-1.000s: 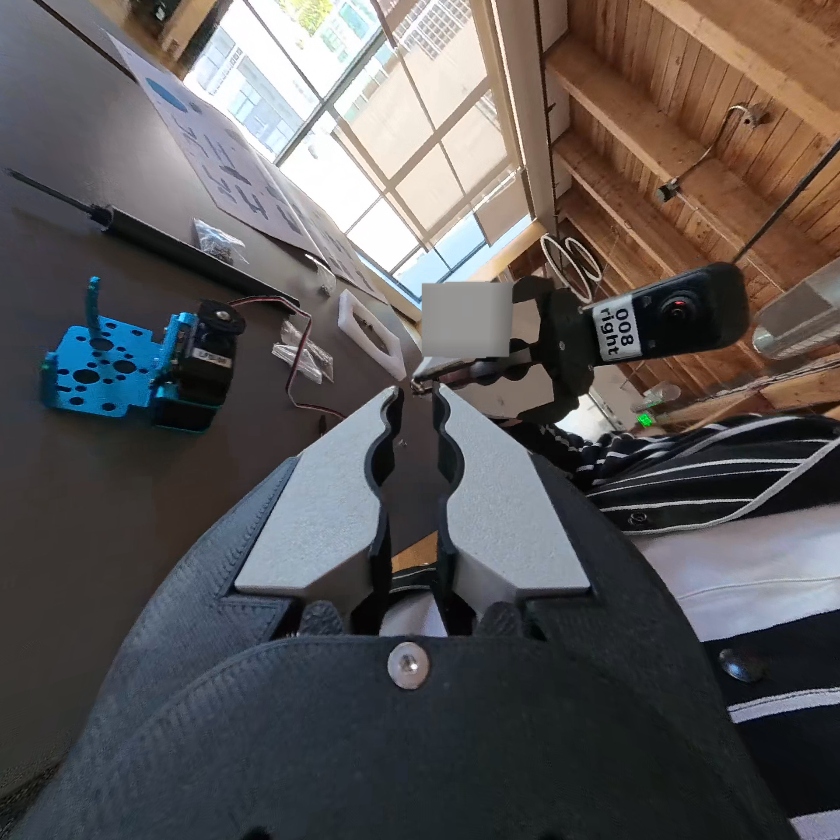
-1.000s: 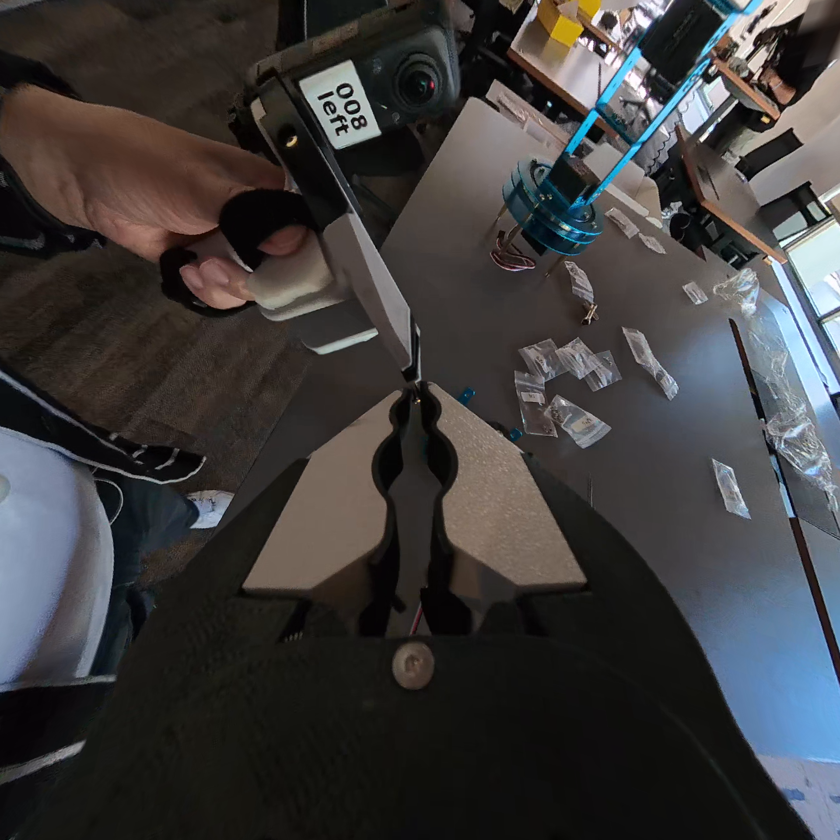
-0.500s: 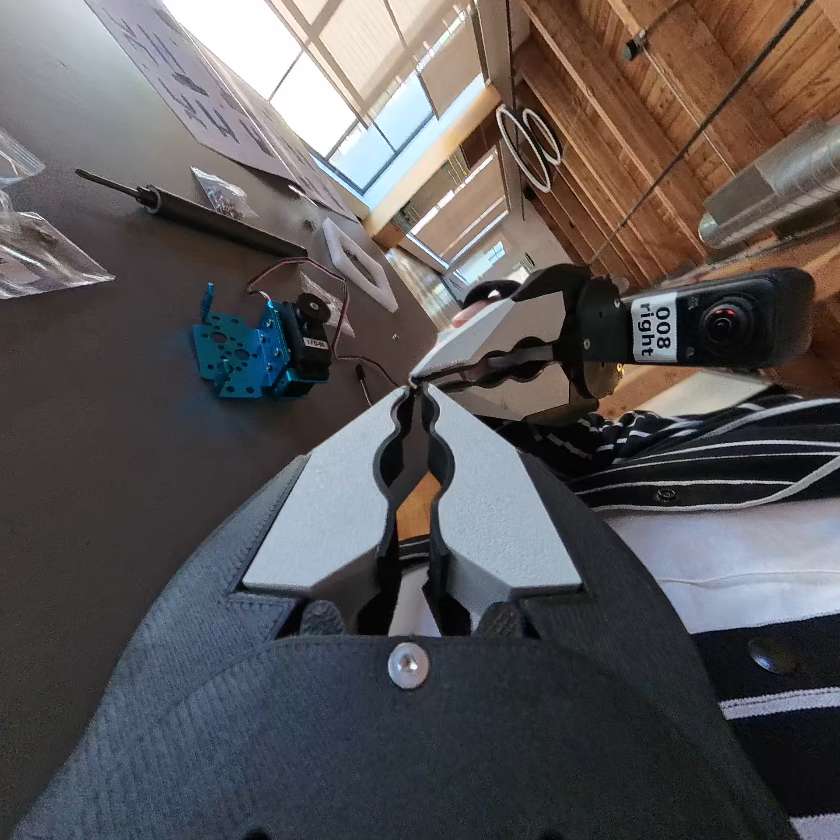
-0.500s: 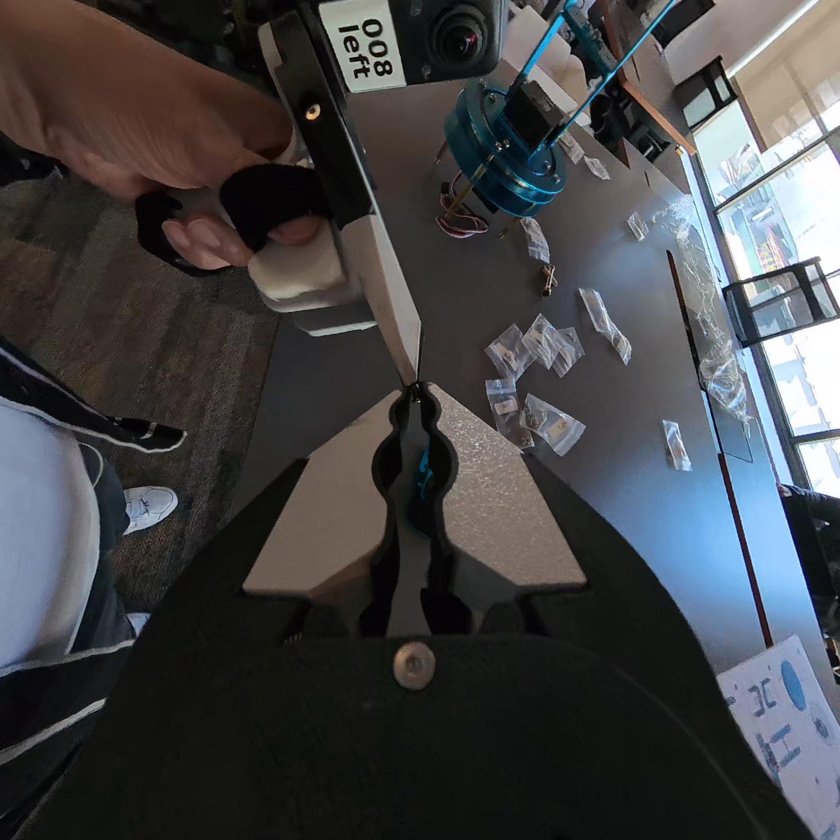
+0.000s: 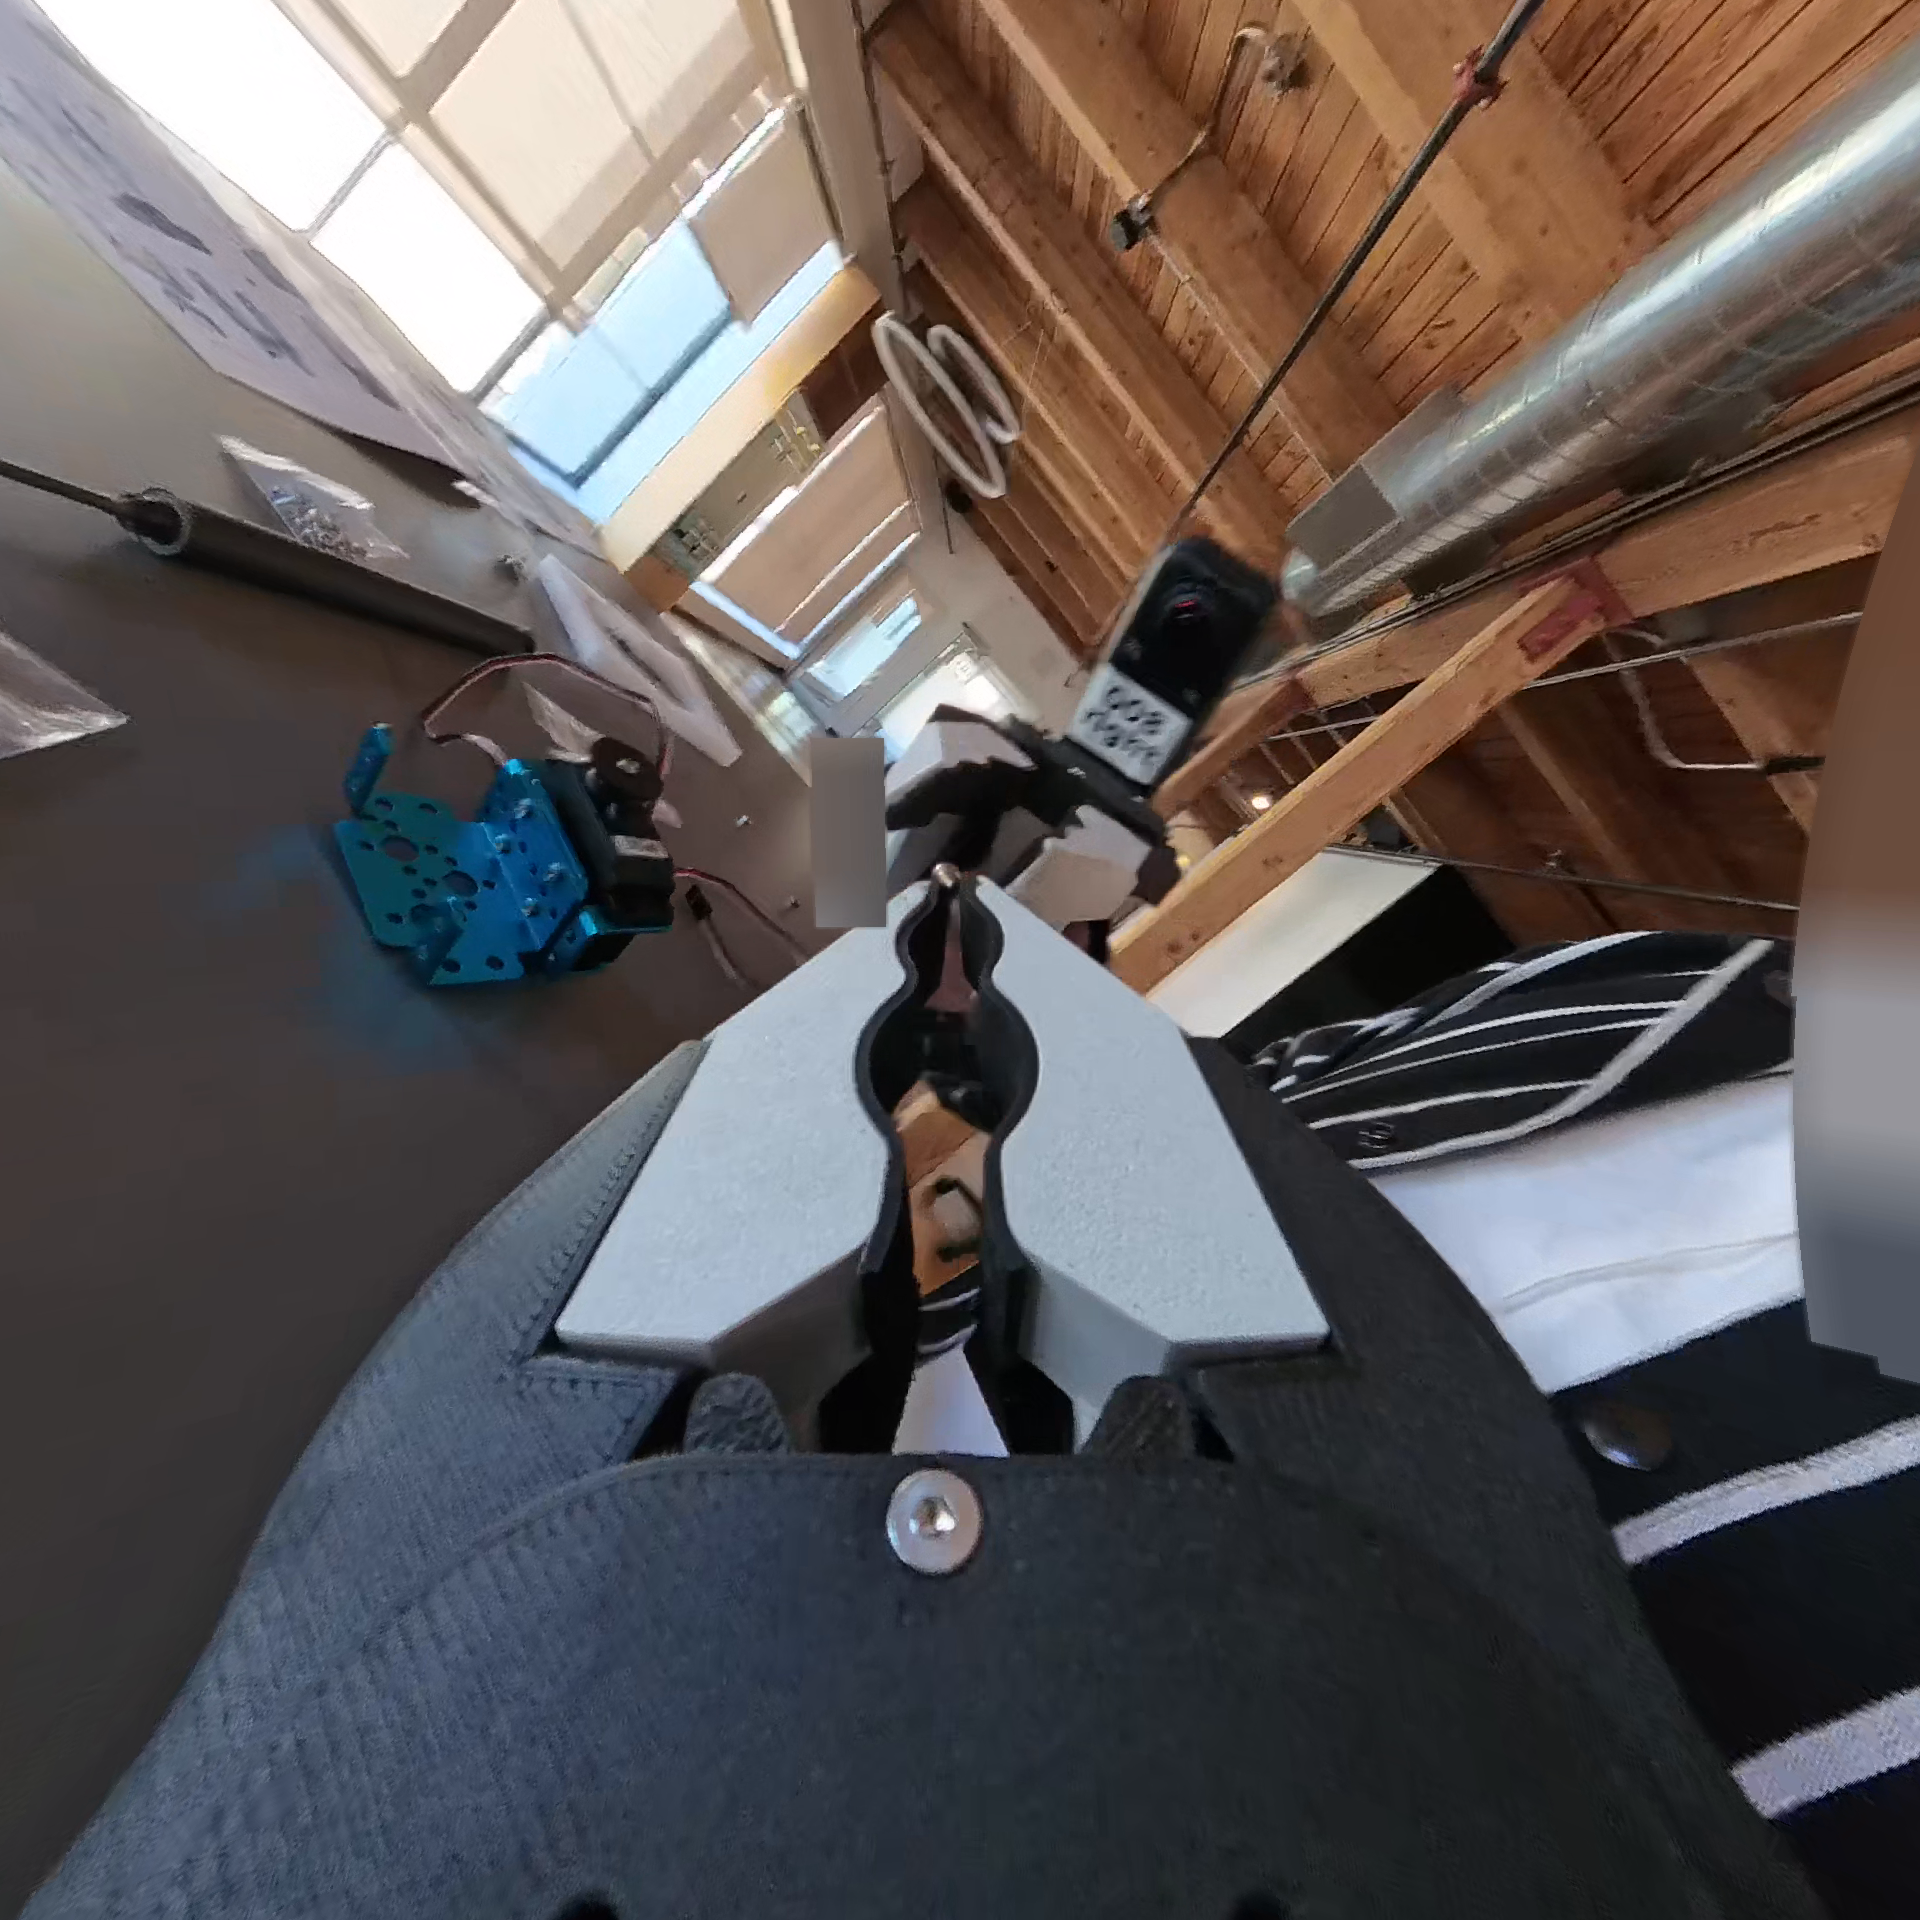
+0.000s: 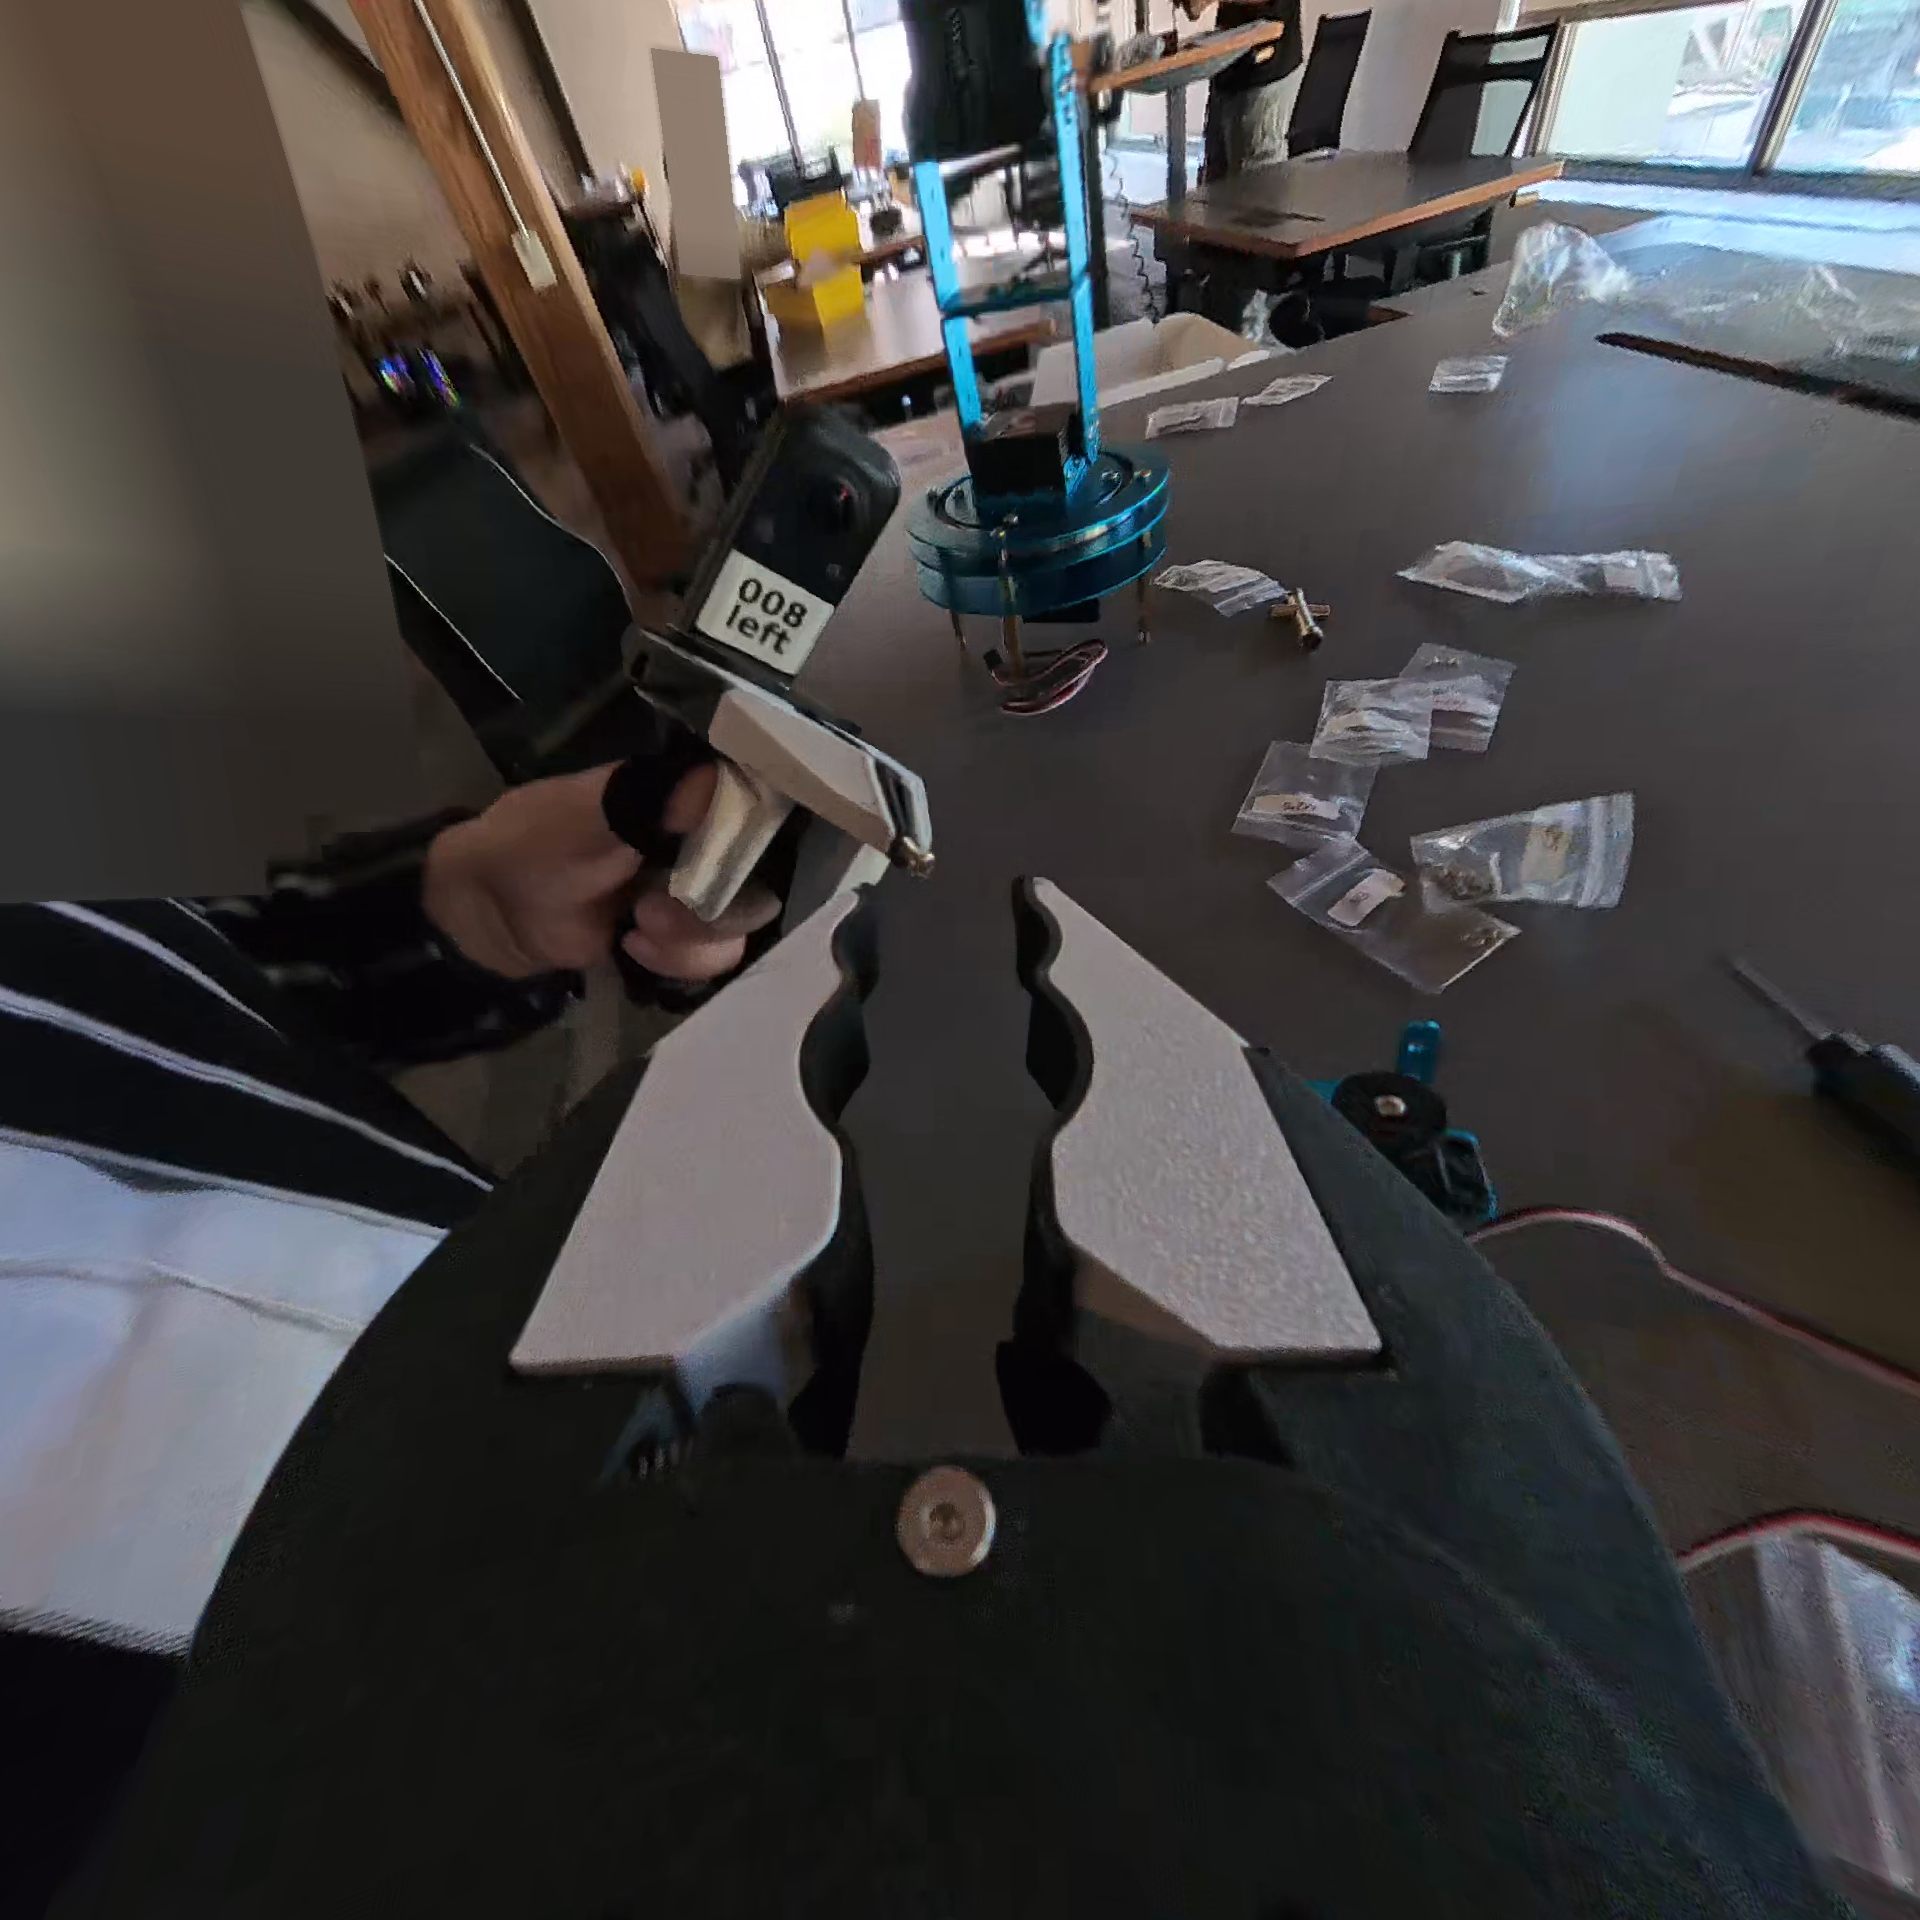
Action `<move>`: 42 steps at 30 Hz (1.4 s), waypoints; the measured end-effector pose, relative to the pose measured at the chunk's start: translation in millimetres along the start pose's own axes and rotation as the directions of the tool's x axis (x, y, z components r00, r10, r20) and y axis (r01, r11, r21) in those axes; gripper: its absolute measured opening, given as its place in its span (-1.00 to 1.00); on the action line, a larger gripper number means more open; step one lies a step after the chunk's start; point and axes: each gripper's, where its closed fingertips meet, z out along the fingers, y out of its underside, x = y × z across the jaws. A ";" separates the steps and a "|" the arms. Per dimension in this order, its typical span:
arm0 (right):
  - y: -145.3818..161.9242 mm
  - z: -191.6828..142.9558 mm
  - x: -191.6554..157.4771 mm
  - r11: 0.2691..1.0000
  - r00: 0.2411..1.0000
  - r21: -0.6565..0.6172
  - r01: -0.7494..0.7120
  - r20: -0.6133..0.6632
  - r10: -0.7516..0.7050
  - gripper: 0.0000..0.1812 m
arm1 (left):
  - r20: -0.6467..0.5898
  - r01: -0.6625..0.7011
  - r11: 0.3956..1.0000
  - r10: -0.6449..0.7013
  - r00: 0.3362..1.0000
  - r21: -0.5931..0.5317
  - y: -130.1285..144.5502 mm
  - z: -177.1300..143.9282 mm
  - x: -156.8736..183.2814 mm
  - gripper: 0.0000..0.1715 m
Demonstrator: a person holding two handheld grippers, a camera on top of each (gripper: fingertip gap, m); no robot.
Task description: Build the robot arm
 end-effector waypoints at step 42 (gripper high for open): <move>64.2 -7.7 56.0 0.334 0.814 -0.748 0.574 0.476 -0.333 -0.94 | 0.307 -0.379 0.893 0.441 0.843 -0.243 36.9 3.2 -38.2 -0.77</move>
